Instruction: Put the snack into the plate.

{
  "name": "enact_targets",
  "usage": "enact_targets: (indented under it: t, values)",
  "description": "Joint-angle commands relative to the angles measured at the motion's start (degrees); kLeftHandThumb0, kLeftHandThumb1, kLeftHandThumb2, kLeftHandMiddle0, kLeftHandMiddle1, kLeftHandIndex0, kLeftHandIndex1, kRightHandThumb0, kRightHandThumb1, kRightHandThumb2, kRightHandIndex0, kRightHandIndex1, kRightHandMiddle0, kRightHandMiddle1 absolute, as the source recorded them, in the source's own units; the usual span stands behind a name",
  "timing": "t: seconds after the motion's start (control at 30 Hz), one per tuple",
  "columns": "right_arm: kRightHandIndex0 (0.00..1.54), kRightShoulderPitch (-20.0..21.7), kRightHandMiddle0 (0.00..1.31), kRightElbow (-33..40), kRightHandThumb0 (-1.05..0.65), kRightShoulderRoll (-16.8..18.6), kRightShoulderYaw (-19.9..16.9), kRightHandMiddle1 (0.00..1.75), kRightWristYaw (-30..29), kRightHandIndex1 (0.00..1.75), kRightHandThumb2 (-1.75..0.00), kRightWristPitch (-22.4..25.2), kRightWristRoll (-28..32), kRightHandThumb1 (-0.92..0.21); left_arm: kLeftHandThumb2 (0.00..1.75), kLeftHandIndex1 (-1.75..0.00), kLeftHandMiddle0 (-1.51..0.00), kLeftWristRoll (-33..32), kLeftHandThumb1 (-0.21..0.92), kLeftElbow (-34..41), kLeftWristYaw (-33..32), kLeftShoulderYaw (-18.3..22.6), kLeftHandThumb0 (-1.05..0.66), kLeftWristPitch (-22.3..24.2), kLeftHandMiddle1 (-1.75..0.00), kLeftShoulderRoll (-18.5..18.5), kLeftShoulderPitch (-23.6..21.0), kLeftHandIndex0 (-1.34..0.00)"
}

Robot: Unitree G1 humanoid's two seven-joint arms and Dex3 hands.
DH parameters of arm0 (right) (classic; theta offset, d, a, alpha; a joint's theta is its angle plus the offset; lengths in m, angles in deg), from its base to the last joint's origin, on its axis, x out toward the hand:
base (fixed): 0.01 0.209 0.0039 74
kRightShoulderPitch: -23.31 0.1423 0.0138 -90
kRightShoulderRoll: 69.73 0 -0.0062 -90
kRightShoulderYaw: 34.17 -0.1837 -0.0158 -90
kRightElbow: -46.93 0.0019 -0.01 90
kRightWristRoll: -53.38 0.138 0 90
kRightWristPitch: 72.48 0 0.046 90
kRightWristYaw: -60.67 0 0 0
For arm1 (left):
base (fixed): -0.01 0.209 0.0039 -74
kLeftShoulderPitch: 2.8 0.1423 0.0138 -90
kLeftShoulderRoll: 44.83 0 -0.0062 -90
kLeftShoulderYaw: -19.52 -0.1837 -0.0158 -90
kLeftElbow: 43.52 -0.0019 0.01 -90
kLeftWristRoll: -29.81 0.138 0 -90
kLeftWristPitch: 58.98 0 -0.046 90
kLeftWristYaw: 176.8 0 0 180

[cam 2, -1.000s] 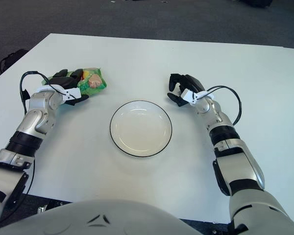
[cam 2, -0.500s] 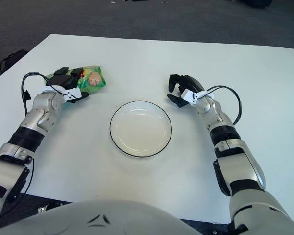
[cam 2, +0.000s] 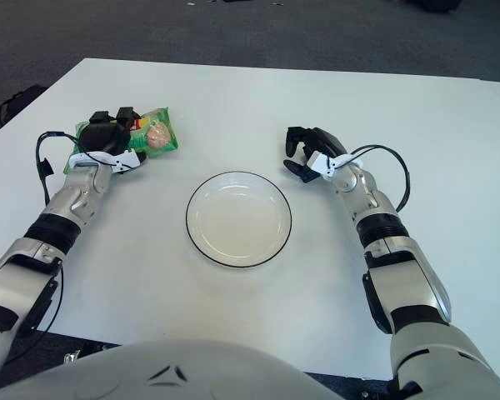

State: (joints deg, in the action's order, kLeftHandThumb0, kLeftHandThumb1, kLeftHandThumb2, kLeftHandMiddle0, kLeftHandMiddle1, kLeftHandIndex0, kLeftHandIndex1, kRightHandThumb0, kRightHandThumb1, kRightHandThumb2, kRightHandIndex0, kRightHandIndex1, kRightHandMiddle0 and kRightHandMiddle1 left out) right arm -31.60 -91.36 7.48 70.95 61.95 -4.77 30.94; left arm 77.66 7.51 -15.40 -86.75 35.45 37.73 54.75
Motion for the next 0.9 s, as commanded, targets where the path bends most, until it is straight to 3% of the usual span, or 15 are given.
enact_targets:
  t: [0.0,0.23,0.47,0.7,0.87]
  values:
    - [1.17,-4.3,0.65,-2.7,-0.5,0.8,1.4,1.75,2.2,1.75,-1.36,2.7,-1.3,-0.28,1.6,-1.75,-1.03,-2.4,-0.08,-1.8,2.5,-0.5,0.0,2.2,-1.24,1.8,2.9,-0.78]
    - [1.14,-4.2,0.63,-3.3,-0.49,1.1,1.0,1.75,2.6,1.75,-1.34,2.5,-0.8,-0.29,1.65,-1.75,-1.07,-3.9,-0.11,6.5,3.2,0.1,0.0,3.4,-1.28,0.8,3.4,-0.76]
    - [1.13,-3.7,0.63,-4.3,-0.49,0.9,1.5,1.75,2.4,1.75,-1.34,2.4,-1.5,-0.29,1.71,-1.75,-1.04,-5.7,-0.13,22.5,8.7,3.1,0.0,2.9,-1.43,-2.9,3.2,-0.75]
    - [1.12,-3.3,0.63,-5.4,-0.49,1.0,1.6,1.75,2.0,1.75,-1.34,1.8,-1.5,-0.3,1.72,-1.75,-0.99,-3.0,-0.11,36.3,11.5,4.6,0.0,5.2,-1.55,-3.2,1.3,-0.71]
    - [1.13,-3.0,0.63,-6.1,-0.49,1.0,1.9,1.75,1.5,1.75,-1.34,1.4,-1.9,-0.29,1.73,-1.75,-0.97,-2.3,-0.1,39.6,11.5,5.2,0.0,4.6,-1.59,-3.2,0.5,-0.7]
